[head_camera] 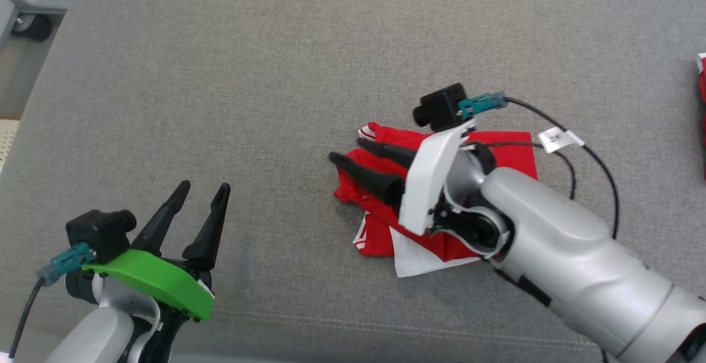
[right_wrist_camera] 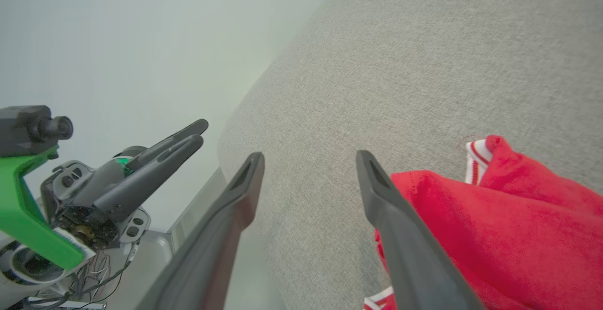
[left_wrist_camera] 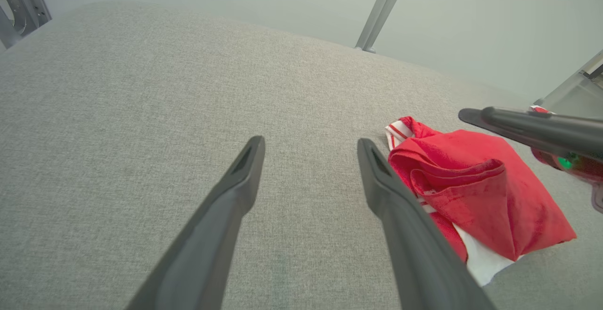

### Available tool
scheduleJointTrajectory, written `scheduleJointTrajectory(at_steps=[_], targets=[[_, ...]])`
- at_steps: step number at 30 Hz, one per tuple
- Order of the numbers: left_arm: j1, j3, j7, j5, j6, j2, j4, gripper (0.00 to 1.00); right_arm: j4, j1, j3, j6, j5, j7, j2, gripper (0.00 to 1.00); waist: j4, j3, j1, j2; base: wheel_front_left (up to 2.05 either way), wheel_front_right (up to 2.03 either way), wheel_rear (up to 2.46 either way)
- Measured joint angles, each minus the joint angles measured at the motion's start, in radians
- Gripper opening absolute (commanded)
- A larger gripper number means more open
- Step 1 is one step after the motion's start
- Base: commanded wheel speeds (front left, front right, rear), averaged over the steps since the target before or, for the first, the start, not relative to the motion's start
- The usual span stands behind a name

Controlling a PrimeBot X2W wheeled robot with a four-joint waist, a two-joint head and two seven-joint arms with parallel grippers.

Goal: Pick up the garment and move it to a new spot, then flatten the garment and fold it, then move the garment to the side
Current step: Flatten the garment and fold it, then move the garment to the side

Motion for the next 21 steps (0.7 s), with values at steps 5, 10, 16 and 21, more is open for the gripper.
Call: scheduleJointTrajectory(at_steps=[5,10,16,21], targets=[[0.023,0.026,-0.030,-0.003,0.000,0.000,0.003,1.00,0.026,-0.006,-0.038,0.002,-0.041,-0.037,-0.144,1.00,-0.016,-0.023,0.0000,0.0000,0.00,0.00,0.00],[0.055,0.026,-0.035,-0.003,0.001,-0.002,0.005,1.00,0.044,0.059,-0.124,-0.005,0.011,-0.078,-0.240,1.00,-0.027,-0.054,0.0000,0.0000,0.00,0.00,0.00],[0.078,0.025,-0.040,-0.004,0.002,-0.004,-0.013,1.00,0.059,0.153,-0.158,-0.004,0.093,-0.077,-0.298,1.00,-0.038,-0.063,0.0000,0.0000,0.00,0.00,0.00],[0.081,0.025,-0.040,-0.004,0.002,-0.006,-0.030,1.00,0.075,0.207,-0.154,0.002,0.129,-0.051,-0.321,1.00,-0.039,-0.049,0.0000,0.0000,0.00,0.00,0.00]])
